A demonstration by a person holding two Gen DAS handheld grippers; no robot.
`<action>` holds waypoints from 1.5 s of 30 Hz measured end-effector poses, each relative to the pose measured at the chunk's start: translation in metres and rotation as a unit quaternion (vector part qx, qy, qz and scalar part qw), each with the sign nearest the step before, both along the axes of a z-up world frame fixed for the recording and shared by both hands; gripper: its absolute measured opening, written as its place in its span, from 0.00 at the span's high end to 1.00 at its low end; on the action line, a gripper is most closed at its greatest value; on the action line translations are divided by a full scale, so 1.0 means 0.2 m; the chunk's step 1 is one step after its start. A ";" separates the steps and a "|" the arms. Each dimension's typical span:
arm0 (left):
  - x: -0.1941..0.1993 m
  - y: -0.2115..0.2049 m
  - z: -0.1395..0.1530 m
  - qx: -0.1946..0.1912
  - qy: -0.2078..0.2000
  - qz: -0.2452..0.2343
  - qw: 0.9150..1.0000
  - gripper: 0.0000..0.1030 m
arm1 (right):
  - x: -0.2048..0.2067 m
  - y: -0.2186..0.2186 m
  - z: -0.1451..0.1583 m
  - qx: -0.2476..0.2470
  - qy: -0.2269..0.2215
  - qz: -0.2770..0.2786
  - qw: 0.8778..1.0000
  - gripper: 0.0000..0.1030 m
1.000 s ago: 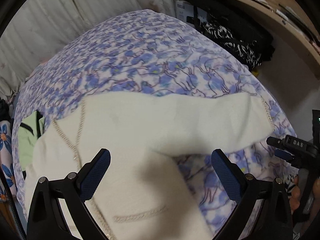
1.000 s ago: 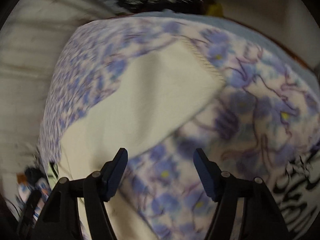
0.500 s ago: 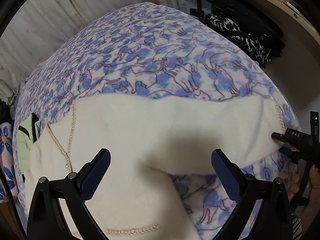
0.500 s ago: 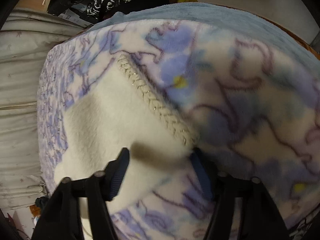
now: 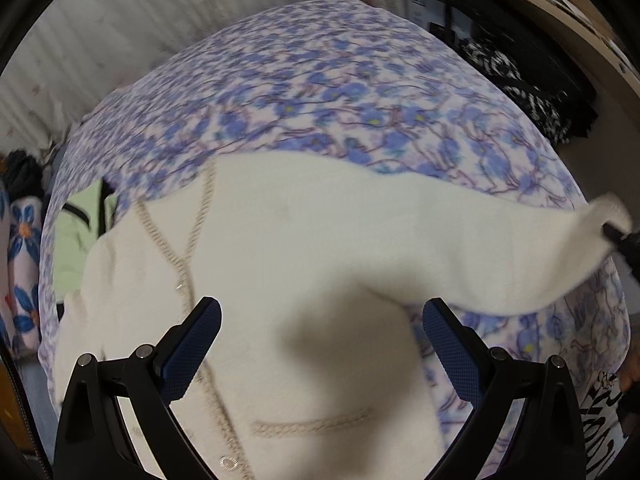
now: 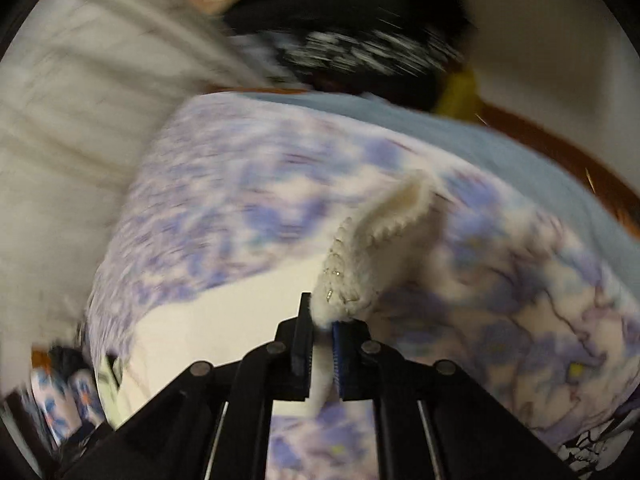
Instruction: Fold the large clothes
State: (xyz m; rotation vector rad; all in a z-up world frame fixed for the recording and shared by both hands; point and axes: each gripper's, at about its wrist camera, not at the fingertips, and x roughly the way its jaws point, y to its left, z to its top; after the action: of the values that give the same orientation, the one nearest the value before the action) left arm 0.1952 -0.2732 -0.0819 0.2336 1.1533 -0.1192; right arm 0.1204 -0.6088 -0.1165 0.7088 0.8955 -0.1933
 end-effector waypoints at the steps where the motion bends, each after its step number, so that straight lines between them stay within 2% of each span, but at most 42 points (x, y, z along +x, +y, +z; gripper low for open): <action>1: 0.00 0.06 0.01 -0.005 0.001 0.011 1.000 0.03 | 0.02 0.10 0.08 -0.016 -0.017 0.032 0.999 0.93; 4: -0.01 0.23 0.03 -0.023 0.001 0.041 0.999 0.03 | 0.08 0.43 0.21 -0.049 -0.048 0.133 0.989 0.93; 7: -0.01 0.41 0.04 -0.044 0.000 0.066 0.997 0.03 | 0.15 0.82 0.21 -0.068 -0.056 0.232 0.969 0.93; 11: 0.02 0.62 -0.01 -0.076 0.003 0.089 0.993 0.03 | 0.21 1.29 0.00 -0.075 -0.033 0.321 0.943 0.91; 13: 0.04 0.70 -0.07 -0.092 0.012 0.093 0.991 0.03 | 0.25 1.44 -0.16 -0.098 0.004 0.337 0.936 0.89; 15: 0.05 0.73 -0.15 -0.109 0.032 0.092 0.989 0.03 | 0.28 1.55 -0.34 -0.099 0.057 0.340 0.934 0.82; 17: 0.07 0.75 -0.24 -0.126 0.056 0.092 0.986 0.03 | 0.28 1.56 -0.49 -0.059 0.106 0.322 0.939 0.77; 20: 0.10 0.75 -0.37 -0.148 0.085 0.081 0.982 0.03 | 0.19 1.52 -0.50 -0.027 0.110 0.294 0.949 0.71; 22: 0.11 0.71 -0.44 -0.160 0.098 0.068 0.980 0.08 | 0.12 1.47 -0.49 -0.027 0.107 0.276 0.955 0.61; 28: 0.18 0.59 -0.66 -0.201 0.144 0.043 0.968 0.22 | -0.04 1.33 -0.46 -0.030 0.115 0.243 0.963 0.61; 33: 0.26 0.49 -0.86 -0.216 0.185 0.043 0.958 0.23 | -0.10 1.29 -0.46 -0.026 0.117 0.217 0.969 0.61; 35: 0.27 0.42 -0.93 -0.205 0.199 0.046 0.957 0.25 | -0.12 1.29 -0.48 -0.020 0.121 0.211 0.970 0.61; 36: 0.28 0.40 -0.94 -0.198 0.199 0.048 0.959 0.37 | -0.13 1.29 -0.48 -0.019 0.122 0.209 0.970 0.61; 37: 0.28 0.37 -0.96 -0.192 0.199 0.046 0.960 0.64 | -0.13 1.29 -0.48 -0.017 0.124 0.207 0.970 0.61; 38: 0.28 0.33 -0.96 -0.194 0.204 0.038 0.959 0.81 | -0.13 1.30 -0.49 -0.016 0.126 0.207 0.970 0.61; 39: 0.29 0.30 -0.95 -0.193 0.210 0.033 0.958 0.88 | -0.14 1.30 -0.49 -0.017 0.128 0.206 0.970 0.61; 42: 0.30 0.25 -0.85 -0.183 0.188 0.025 0.965 0.89 | -0.15 1.30 -0.48 -0.018 0.129 0.206 0.970 0.61; 45: 0.32 0.28 -0.62 -0.197 0.135 0.012 0.971 0.90 | -0.14 1.30 -0.45 -0.029 0.125 0.209 0.969 0.61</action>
State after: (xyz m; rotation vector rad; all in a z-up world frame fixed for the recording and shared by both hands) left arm 0.2600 -0.2168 -0.2062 -0.1539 1.3757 -0.3622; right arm 0.0922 -0.3491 -0.2057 0.4321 1.2551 0.0702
